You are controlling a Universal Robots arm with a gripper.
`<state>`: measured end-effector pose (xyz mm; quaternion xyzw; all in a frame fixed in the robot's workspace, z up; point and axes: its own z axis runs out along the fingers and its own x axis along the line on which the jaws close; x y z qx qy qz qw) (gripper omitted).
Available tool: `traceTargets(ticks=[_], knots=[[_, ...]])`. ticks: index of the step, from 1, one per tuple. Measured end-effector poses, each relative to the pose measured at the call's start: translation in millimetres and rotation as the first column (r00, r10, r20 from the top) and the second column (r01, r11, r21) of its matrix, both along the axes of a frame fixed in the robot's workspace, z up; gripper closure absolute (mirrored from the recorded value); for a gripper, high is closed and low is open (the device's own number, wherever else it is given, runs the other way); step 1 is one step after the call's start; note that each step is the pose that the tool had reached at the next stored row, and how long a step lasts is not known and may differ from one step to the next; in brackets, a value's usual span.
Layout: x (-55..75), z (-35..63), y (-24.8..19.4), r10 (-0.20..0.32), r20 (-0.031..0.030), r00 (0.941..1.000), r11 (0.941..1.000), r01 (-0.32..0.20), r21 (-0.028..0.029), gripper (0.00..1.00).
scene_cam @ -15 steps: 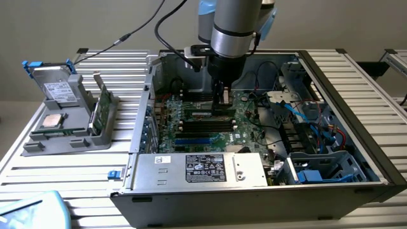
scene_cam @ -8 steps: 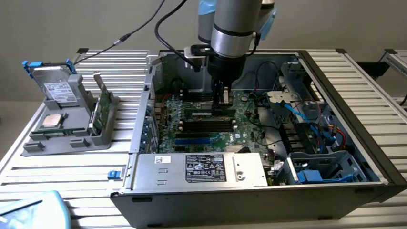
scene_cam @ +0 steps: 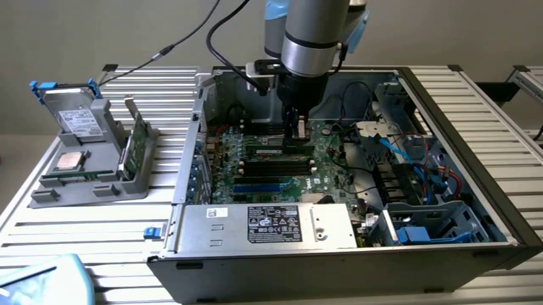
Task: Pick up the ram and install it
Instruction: 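Insert the ram into the slot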
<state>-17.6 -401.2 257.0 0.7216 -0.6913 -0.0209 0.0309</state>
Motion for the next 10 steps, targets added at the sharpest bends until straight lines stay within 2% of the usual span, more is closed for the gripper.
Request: traceTargets(ticks=[10], knots=[[-0.2,-16.0,-0.1,0.000,0.0000,1.0000,1.0000,0.000,-0.0001,0.87]])
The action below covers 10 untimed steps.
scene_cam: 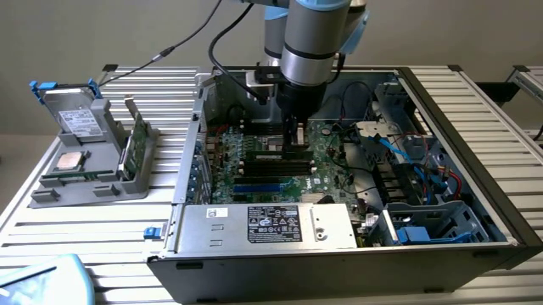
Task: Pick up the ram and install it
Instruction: 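Insert the ram into the slot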
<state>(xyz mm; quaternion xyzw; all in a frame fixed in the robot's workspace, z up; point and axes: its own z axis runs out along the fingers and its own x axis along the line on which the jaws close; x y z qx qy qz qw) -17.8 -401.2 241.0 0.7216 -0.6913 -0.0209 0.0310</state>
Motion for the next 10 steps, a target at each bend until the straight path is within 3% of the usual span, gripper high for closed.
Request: traceTargets(ticks=[5,10], knots=[[-0.2,-1.1,-0.4,0.000,-0.0005,1.0000,1.0000,0.000,0.0001,0.87],[-0.4,-3.5,-4.6,0.000,-0.0036,1.0000,1.0000,0.000,0.0015,0.87]])
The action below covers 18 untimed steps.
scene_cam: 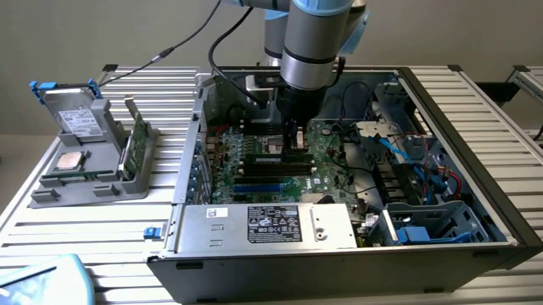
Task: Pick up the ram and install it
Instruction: 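Insert the ram into the slot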
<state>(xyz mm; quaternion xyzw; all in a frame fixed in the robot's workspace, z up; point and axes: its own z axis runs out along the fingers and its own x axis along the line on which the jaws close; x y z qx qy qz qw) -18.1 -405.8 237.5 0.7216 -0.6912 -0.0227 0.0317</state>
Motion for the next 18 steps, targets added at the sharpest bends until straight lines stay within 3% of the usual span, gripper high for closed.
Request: traceTargets(ticks=[3,8,18], knots=[[0.0,-0.4,-0.1,0.000,-0.0023,1.0000,1.0000,0.000,-0.0008,0.87],[0.0,-4.7,-0.1,0.001,-0.0027,1.0000,1.0000,-0.001,-0.0009,0.87],[0.0,-3.9,-0.1,0.007,-0.0028,1.0000,1.0000,-0.007,-0.0009,0.87]])
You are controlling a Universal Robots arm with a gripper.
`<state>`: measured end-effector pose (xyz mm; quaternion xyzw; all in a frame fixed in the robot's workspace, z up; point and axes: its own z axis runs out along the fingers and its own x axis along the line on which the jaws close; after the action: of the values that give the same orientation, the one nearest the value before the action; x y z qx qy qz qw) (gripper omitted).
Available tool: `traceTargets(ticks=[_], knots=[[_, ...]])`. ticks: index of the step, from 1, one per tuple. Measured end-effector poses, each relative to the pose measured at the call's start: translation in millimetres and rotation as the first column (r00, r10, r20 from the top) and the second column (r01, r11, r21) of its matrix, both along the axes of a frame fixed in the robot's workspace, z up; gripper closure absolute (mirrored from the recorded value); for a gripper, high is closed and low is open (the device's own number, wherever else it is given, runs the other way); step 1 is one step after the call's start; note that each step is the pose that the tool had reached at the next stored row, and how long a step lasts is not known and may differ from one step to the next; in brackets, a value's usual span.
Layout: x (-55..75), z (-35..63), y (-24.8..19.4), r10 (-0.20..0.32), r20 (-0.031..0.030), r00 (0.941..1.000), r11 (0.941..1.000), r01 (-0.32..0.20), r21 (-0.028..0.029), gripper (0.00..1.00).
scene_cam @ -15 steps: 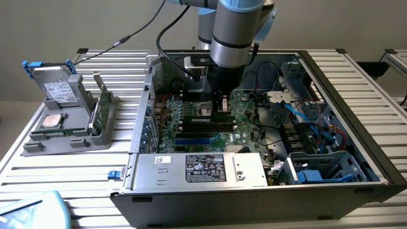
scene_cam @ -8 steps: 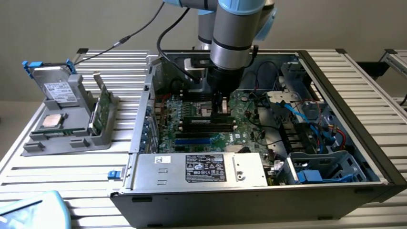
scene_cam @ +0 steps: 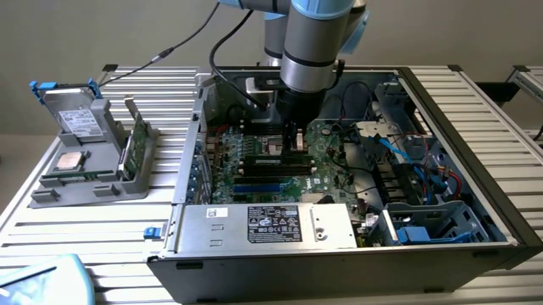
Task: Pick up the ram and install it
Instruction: 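Insert the ram into the slot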
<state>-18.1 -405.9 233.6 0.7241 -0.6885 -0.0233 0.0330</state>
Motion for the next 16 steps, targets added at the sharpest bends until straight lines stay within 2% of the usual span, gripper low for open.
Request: traceTargets(ticks=[7,16], knots=[[-1.2,0.1,-1.1,0.035,0.0000,0.9994,0.9994,-0.035,-0.0002,0.87],[-1.0,-1.7,-1.3,0.036,0.0001,0.9994,0.9994,-0.036,-0.0002,0.87]])
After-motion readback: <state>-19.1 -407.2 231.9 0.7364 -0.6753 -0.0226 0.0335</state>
